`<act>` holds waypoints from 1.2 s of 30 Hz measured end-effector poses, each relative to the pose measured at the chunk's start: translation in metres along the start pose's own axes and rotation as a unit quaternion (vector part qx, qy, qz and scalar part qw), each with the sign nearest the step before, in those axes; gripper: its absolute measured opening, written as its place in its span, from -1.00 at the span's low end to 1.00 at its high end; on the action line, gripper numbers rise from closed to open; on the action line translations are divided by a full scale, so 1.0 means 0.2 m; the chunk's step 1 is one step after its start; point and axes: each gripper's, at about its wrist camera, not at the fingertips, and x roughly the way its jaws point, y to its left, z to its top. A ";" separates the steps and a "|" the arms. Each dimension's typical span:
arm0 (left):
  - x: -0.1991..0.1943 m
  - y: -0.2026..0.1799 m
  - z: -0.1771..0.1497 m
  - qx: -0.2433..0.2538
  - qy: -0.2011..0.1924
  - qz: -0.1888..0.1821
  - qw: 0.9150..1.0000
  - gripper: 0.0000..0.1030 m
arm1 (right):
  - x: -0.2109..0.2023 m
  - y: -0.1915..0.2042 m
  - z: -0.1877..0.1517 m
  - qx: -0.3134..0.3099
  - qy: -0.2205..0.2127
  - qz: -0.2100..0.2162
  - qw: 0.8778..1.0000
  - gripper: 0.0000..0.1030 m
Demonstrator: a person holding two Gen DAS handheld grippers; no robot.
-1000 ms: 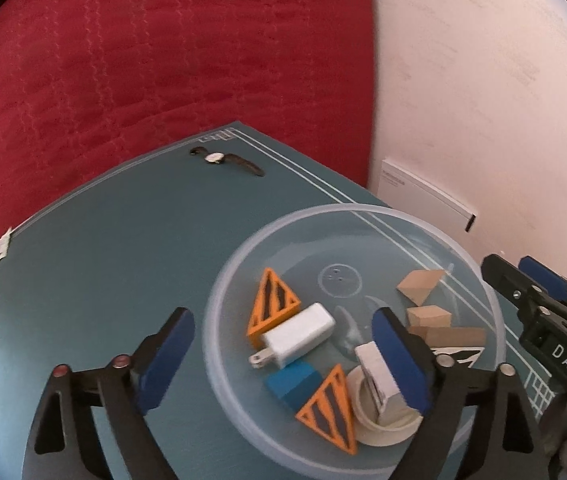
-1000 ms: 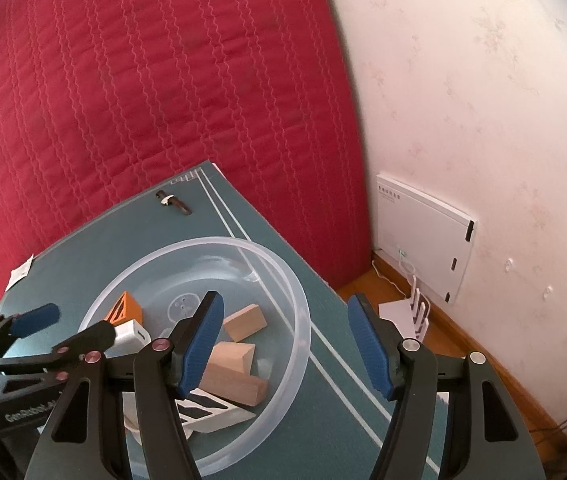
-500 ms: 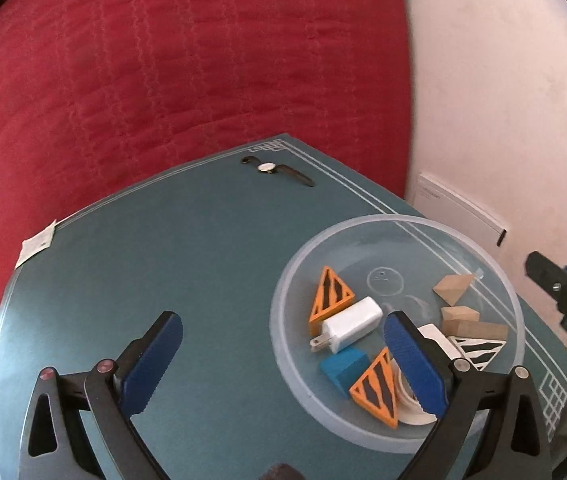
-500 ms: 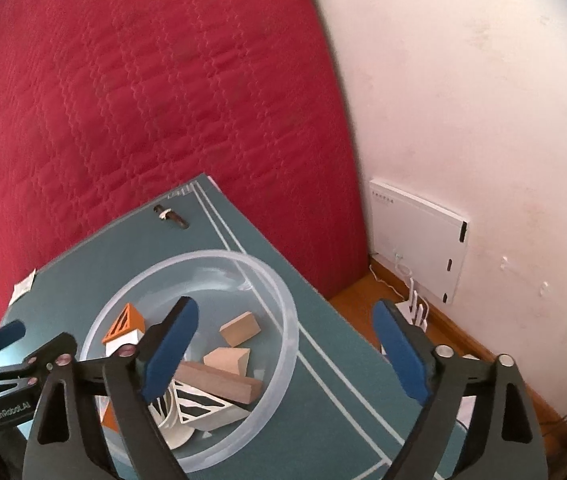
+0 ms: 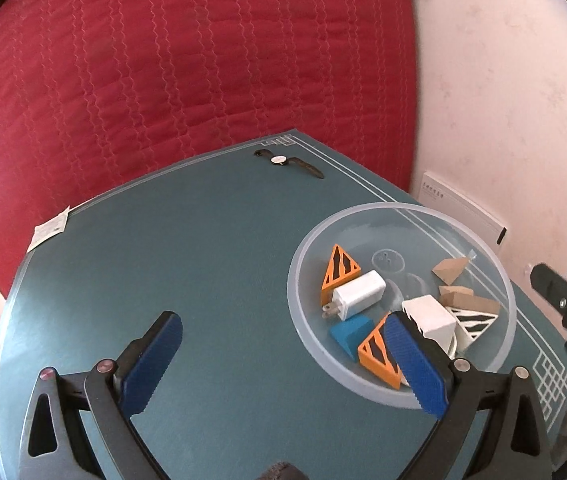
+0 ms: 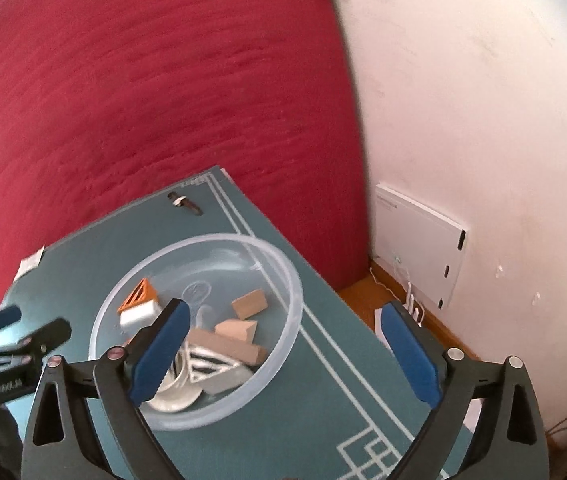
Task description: Organize rigid objects
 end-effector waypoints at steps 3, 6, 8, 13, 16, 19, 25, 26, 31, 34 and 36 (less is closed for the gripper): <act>-0.03 0.00 -0.02 0.007 -0.007 0.007 1.000 0.99 | -0.03 0.05 -0.03 -0.028 0.009 0.012 0.999 0.91; -0.06 -0.01 -0.03 0.018 -0.016 0.016 1.000 0.99 | -0.06 0.10 -0.07 -0.057 0.019 0.015 0.998 0.91; -0.07 -0.02 -0.05 0.024 -0.017 0.016 0.999 0.99 | -0.07 0.12 -0.09 -0.073 0.028 0.021 0.997 0.91; -0.08 -0.03 -0.10 0.028 -0.006 0.016 0.999 0.99 | -0.07 0.15 -0.15 -0.099 0.053 0.034 0.993 0.91; -0.08 -0.03 -0.12 0.031 0.001 0.010 0.999 0.99 | -0.07 0.15 -0.18 -0.105 0.061 0.034 0.992 0.91; -0.07 -0.04 -0.13 0.033 0.005 0.008 0.999 0.99 | -0.06 0.12 -0.17 -0.099 0.060 0.033 0.993 0.91; -0.08 -0.03 -0.15 0.034 0.009 0.001 0.999 0.99 | -0.04 0.11 -0.16 -0.096 0.070 0.036 0.992 0.91; -0.07 -0.03 -0.16 0.034 0.010 0.000 0.999 0.99 | -0.04 0.11 -0.17 -0.099 0.070 0.037 0.992 0.91; -0.07 -0.04 -0.17 0.035 0.013 0.002 0.999 0.99 | -0.03 0.14 -0.18 -0.114 0.071 0.037 0.990 0.91; -0.07 -0.04 -0.18 0.034 0.012 0.000 0.999 0.99 | -0.03 0.15 -0.18 -0.116 0.071 0.034 0.990 0.91; -0.07 -0.04 -0.18 0.034 0.010 -0.002 0.999 0.99 | -0.03 0.14 -0.18 -0.114 0.070 0.032 0.990 0.91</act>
